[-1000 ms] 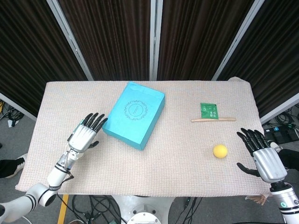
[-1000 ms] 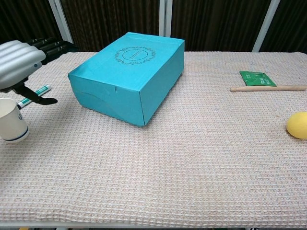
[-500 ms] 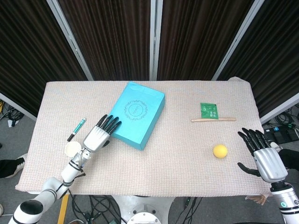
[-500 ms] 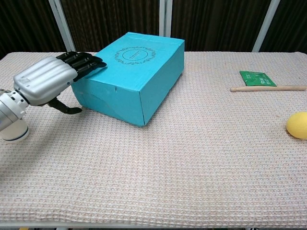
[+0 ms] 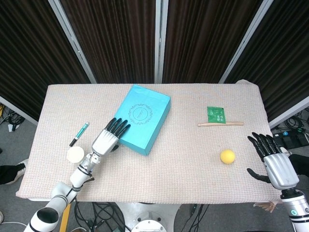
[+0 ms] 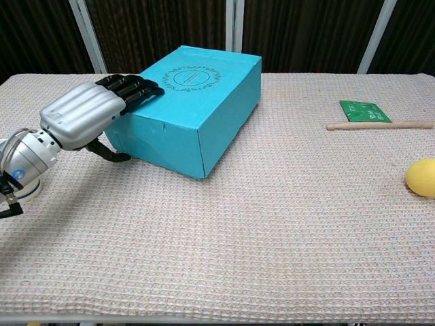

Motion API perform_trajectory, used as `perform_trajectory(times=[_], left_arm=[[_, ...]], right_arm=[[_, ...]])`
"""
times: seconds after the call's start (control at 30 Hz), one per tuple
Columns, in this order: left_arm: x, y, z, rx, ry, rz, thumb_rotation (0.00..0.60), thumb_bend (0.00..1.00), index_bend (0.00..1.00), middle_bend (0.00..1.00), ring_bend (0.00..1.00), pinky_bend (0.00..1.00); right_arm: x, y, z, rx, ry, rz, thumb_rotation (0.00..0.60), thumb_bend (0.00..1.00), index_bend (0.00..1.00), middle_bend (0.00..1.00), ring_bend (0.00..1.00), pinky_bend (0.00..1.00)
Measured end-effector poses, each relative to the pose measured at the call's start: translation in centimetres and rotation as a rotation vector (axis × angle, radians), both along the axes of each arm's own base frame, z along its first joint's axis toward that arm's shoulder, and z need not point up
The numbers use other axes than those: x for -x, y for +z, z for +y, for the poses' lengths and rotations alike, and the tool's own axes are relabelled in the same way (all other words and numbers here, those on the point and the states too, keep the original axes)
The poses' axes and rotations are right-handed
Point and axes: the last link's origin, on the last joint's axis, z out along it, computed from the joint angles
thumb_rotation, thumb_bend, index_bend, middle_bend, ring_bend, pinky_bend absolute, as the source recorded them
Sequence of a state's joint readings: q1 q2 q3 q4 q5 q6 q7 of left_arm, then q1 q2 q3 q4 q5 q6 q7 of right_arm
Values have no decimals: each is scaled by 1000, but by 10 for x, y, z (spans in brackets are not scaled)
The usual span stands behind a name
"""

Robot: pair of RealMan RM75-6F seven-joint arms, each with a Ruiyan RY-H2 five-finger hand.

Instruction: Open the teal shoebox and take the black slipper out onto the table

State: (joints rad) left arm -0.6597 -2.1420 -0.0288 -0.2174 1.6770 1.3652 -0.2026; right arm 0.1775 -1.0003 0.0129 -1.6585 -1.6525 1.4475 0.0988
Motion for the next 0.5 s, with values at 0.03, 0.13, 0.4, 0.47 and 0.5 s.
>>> perform_trajectory(times=[0.03, 0.13, 0.4, 0.47, 0.5], left_arm=[[0, 0, 0, 1, 1, -1, 600, 115, 48, 48, 23, 108], [0, 0, 1, 10, 8, -11, 600, 157, 70, 69, 24, 108], [2, 3, 0, 26, 16, -67, 600, 366, 142, 129, 71, 122], [3, 5, -1, 28, 16, -84, 600, 406, 149, 140, 77, 130], [4, 5, -1, 29, 16, -91, 600, 418, 153, 146, 90, 135]], right_arm=[[0, 0, 0, 0, 0, 0, 600, 85, 0, 23, 0, 15], [0, -1, 0, -2, -4, 3, 600, 85, 0, 23, 0, 15], [-1, -1, -1, -4, -7, 8, 600, 85, 0, 23, 0, 15], [-2, -1, -1, -4, -8, 8, 600, 85, 0, 23, 0, 15], [-2, -1, -1, -5, -8, 8, 600, 84, 0, 23, 0, 15]])
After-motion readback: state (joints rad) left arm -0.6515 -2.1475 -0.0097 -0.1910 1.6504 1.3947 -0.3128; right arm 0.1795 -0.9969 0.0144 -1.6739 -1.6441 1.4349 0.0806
